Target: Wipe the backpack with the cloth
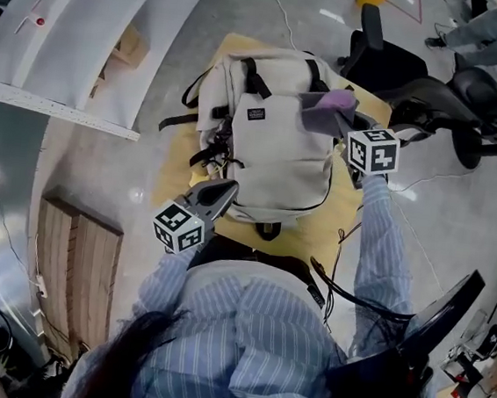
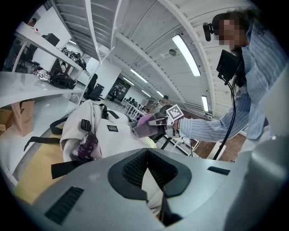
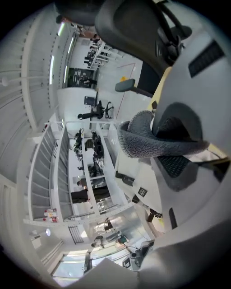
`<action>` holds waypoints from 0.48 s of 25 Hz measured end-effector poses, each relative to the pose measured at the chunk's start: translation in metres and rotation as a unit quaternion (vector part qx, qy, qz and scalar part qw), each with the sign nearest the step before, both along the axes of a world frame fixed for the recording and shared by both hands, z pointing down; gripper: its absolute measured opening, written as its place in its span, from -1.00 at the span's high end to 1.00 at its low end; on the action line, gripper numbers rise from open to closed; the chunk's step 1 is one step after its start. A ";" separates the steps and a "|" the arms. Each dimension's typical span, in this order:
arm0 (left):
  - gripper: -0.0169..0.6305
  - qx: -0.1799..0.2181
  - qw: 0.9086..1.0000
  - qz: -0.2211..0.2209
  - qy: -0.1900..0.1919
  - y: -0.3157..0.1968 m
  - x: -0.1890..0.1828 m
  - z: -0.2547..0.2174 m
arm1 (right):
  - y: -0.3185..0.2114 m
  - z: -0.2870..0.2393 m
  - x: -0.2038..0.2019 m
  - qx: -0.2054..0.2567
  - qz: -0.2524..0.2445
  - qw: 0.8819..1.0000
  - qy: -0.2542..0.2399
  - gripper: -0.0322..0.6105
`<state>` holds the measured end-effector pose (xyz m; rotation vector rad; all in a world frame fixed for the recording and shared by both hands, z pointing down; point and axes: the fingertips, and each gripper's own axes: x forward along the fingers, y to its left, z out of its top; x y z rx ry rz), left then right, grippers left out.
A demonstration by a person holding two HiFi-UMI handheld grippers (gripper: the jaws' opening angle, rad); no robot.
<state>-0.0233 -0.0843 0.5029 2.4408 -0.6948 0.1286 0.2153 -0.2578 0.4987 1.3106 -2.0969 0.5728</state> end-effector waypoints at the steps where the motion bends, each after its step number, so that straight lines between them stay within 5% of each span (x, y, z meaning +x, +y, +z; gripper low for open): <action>1: 0.93 0.002 1.000 0.003 -0.001 -0.001 0.003 -0.001 | 0.003 0.000 0.015 0.000 0.016 1.000 0.001 0.77; 7: 0.93 0.025 0.999 0.018 0.010 -0.016 0.024 -0.016 | 0.026 0.001 0.084 -0.008 0.094 0.996 0.006 0.77; 12: 0.93 0.035 0.999 0.028 0.015 -0.025 0.032 -0.021 | 0.028 -0.024 0.083 0.007 0.089 0.996 0.004 0.77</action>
